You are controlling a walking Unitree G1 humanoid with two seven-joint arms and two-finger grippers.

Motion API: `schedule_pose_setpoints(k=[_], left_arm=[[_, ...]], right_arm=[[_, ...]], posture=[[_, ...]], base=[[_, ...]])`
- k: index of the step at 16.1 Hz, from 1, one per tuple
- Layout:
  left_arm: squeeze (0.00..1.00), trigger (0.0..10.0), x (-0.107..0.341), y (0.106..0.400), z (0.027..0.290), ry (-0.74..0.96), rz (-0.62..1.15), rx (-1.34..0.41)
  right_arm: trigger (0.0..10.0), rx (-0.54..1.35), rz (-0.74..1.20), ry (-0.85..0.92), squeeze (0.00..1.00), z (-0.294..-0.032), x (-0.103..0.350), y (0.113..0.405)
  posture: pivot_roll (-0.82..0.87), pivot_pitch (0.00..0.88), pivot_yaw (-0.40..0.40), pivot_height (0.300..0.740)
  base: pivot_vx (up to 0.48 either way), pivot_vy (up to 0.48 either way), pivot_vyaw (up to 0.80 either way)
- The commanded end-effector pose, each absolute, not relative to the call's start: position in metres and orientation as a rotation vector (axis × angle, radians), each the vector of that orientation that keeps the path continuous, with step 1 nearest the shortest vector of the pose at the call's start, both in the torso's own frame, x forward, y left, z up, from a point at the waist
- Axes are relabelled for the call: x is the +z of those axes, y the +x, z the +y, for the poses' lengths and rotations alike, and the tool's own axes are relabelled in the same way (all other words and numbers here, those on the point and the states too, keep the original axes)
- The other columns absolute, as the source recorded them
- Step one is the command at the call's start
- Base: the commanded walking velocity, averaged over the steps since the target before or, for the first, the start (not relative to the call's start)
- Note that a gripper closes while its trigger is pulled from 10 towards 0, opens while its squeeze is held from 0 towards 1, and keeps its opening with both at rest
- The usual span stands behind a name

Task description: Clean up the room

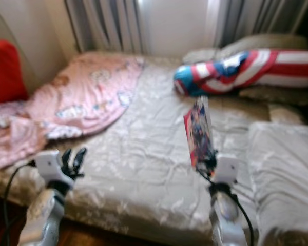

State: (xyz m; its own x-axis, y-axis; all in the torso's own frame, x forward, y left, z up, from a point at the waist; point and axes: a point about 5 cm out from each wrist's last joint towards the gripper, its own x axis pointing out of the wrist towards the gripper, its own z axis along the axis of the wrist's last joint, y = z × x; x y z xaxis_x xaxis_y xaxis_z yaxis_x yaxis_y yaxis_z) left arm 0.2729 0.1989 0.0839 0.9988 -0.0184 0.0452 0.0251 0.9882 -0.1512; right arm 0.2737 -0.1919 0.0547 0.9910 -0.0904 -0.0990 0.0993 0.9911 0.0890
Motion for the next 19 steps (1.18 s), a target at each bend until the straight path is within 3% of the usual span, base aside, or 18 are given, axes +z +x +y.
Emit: schedule_pose_setpoints(k=[1,6,14,19], left_arm=[[0.00,10.0,0.0852,0.2716,0.2040,-0.153,-0.042,-0.012],[0.00,10.0,0.0846,0.2707,0.2049,-0.145,-0.040,-0.014],[0.00,10.0,0.0844,0.2702,0.2040,-0.141,-0.040,-0.012],[0.00,10.0,0.0842,0.2691,0.2040,-0.146,-0.042,-0.007]], right_arm=[[10.0,-0.087,0.035,0.103,0.00,-0.1900,0.0678,0.2791],[10.0,-0.079,0.040,0.098,0.00,-0.1877,0.0668,0.2786],[10.0,-0.077,0.033,0.103,0.00,-0.1870,0.0682,0.2799],[10.0,-0.076,0.038,0.105,0.00,-0.1877,0.0674,0.2783]], posture=[[-0.01,0.045,-0.030,0.740],[-0.01,0.049,-0.032,0.740],[0.00,0.053,-0.036,0.740],[0.00,0.053,-0.035,0.740]], base=[[0.000,0.000,-0.77],[0.000,0.000,-0.76],[0.000,-0.081,0.00],[0.000,0.000,-0.73]])
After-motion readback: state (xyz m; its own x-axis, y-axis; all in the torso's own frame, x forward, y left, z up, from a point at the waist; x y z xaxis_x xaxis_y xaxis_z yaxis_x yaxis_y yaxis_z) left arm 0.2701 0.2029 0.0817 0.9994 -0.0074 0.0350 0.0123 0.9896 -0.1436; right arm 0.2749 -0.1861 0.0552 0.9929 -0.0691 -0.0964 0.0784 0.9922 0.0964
